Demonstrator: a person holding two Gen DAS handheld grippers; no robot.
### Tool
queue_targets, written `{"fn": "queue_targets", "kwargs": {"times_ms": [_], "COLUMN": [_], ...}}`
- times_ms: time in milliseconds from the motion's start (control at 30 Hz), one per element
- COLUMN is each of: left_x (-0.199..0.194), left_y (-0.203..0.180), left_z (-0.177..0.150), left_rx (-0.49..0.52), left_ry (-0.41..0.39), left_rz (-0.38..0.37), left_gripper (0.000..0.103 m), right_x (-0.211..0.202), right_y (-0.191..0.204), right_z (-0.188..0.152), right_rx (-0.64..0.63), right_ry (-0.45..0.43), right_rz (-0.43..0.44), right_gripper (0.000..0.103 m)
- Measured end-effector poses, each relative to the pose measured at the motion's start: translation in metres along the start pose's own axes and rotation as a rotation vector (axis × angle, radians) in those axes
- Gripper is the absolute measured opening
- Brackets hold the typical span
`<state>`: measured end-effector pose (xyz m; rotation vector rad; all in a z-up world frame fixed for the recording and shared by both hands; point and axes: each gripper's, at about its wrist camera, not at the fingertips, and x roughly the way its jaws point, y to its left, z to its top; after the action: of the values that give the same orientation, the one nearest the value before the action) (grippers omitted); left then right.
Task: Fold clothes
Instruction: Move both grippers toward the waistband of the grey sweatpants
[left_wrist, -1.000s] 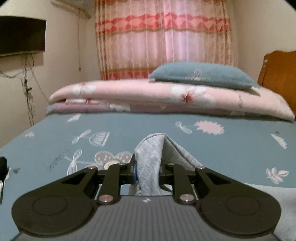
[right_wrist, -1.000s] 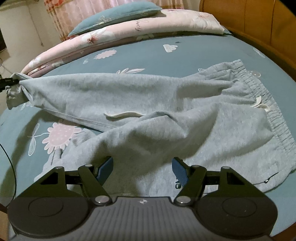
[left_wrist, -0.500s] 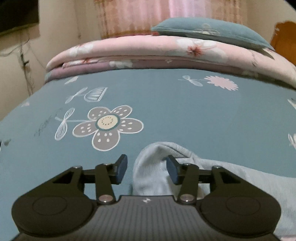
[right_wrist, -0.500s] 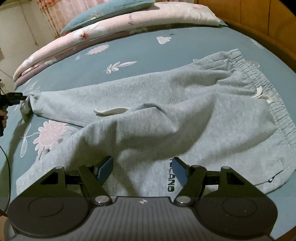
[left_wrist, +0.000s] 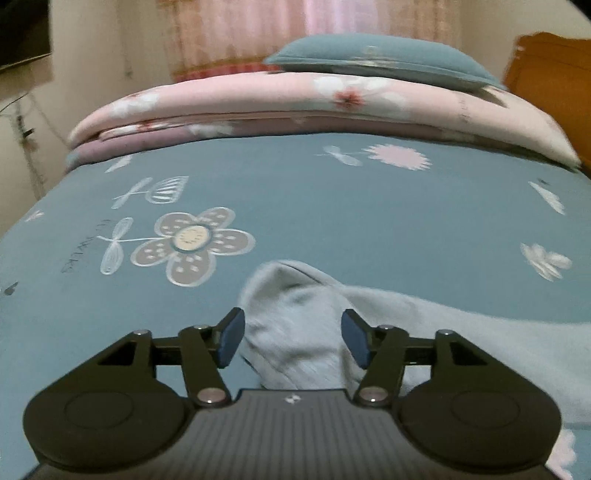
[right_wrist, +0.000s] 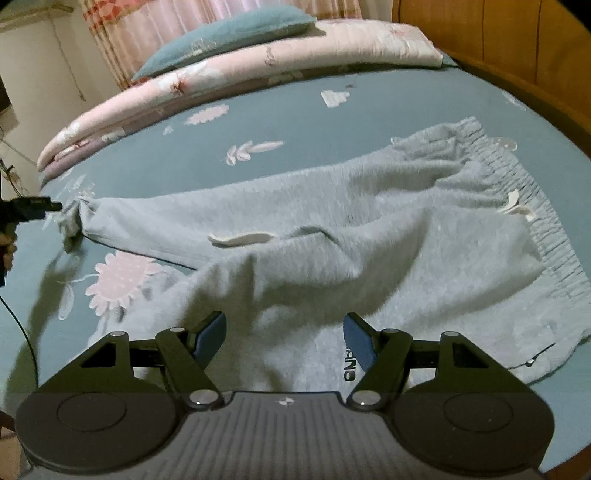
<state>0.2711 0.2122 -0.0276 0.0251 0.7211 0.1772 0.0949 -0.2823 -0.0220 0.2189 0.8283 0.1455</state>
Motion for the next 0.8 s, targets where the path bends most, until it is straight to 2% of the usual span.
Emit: {"fn": "queue_targets", "kwargs": {"times_ms": [267, 467, 600, 800], "left_x": [-0.066, -0.111, -0.128, -0.136], "left_y": [-0.058, -0.111, -0.137, -0.163], "left_z": [-0.033, -0.058, -0.069, -0.08], "left_rx": [0.151, 0.285, 0.329, 0.321], "left_ry": [0.035, 0.021, 0.023, 0.045], "left_rz": [-0.15, -0.248, -0.29, -0.375], "left_gripper": [0.062, 0.066, 0.066, 0.066], "right_x": [-0.044, -0.077, -0.093, -0.107], "right_y": [0.003, -0.009, -0.019, -0.029], "right_z": [-0.014, -0.027, -0.03, -0.024], "right_rx": [-0.007, 0.025, 0.032, 0.019], "right_ry": [-0.047, -0.091, -0.12, -0.158], "right_rz": [0.017, 0.02, 0.017, -0.002], "right_gripper": [0.076, 0.076, 0.076, 0.076]}}
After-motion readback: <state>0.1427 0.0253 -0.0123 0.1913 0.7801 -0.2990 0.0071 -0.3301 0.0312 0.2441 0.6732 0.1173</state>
